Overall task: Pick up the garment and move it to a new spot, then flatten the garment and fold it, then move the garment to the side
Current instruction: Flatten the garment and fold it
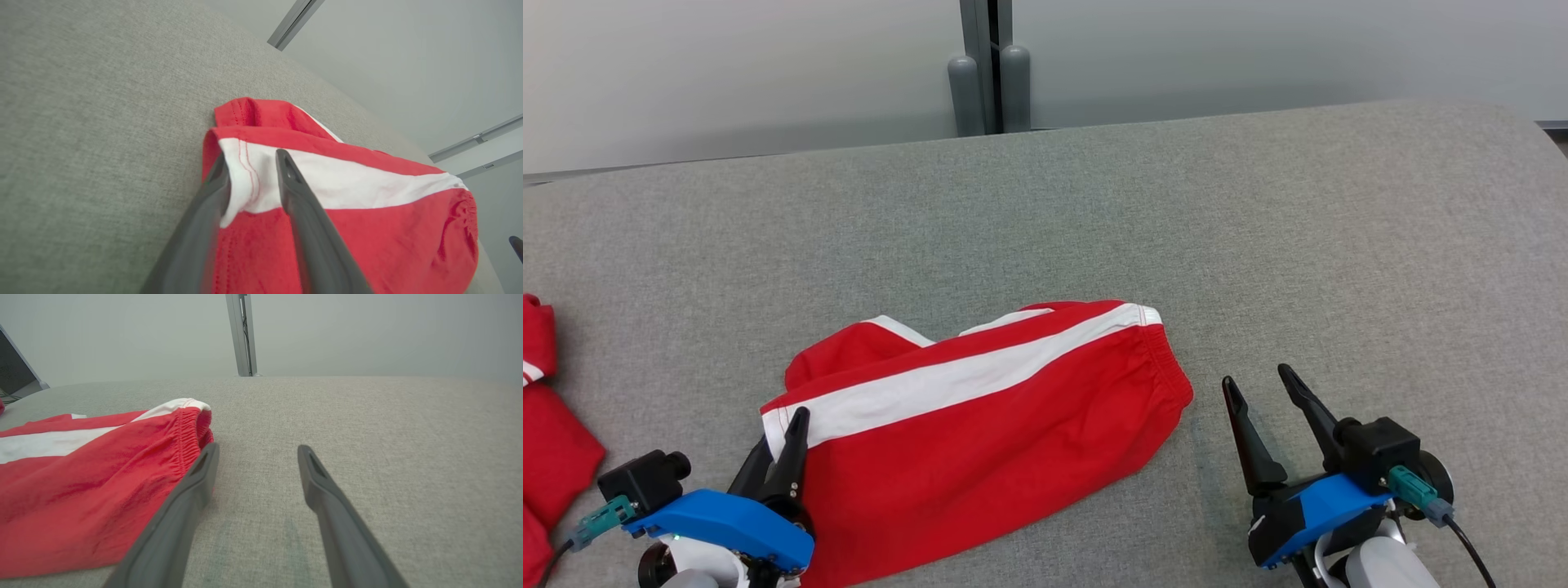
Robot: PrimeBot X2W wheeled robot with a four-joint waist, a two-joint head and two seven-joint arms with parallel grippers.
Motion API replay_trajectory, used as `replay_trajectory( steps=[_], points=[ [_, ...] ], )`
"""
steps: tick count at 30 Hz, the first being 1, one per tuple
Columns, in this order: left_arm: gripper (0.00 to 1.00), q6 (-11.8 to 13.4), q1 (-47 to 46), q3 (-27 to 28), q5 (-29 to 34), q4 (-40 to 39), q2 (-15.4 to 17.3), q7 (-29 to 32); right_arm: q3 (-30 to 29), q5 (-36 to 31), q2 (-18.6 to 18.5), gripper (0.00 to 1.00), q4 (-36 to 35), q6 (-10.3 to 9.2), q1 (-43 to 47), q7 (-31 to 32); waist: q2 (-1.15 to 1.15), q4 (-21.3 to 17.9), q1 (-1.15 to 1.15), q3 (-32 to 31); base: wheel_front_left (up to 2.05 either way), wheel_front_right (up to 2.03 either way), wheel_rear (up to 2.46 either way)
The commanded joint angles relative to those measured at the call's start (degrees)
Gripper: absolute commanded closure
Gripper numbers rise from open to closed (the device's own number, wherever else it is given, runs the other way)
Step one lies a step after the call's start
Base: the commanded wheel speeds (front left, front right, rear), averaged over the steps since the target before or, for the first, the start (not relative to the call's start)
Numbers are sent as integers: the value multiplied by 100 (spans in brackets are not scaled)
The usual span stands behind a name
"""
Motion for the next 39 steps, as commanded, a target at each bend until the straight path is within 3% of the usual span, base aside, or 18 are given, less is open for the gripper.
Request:
replay_trajectory(
  steps=[1, 3, 4, 12, 24, 39],
  points=[
    [42, -9, -14, -12, -11, 12, -2, -15, 7, 18, -18, 0, -24, 0, -71, -3, 0, 0, 0, 8, 0, 0, 0],
    [69, -9, -37, 40, 31, 16, -3, -15, 12, 29, -18, 0, -27, 0, -106, -4, 0, 10, 0, 23, 0, 0, 0],
    [100, -9, -44, 38, 55, 13, -2, -15, 14, 45, -17, 0, -13, 0, -135, -4, 0, 19, 0, 34, 0, 0, 0],
    [100, -9, -114, -113, 37, -83, 78, -15, 269, 1005, -17, 0, 590, 0, -678, -4, 0, 205, 0, 167, 0, 0, 0],
    [100, -9, -139, -234, 59, -175, 149, -15, 1520, 3256, -20, 0, 1502, 0, -1685, -3, 0, 403, 0, 302, 0, 0, 0],
    [100, -9, -85, -240, 190, -133, 64, -15, 2275, 4043, -20, 0, 2132, 1, -2314, -3, 0, 402, 0, 244, 0, 0, 0]
  ],
)
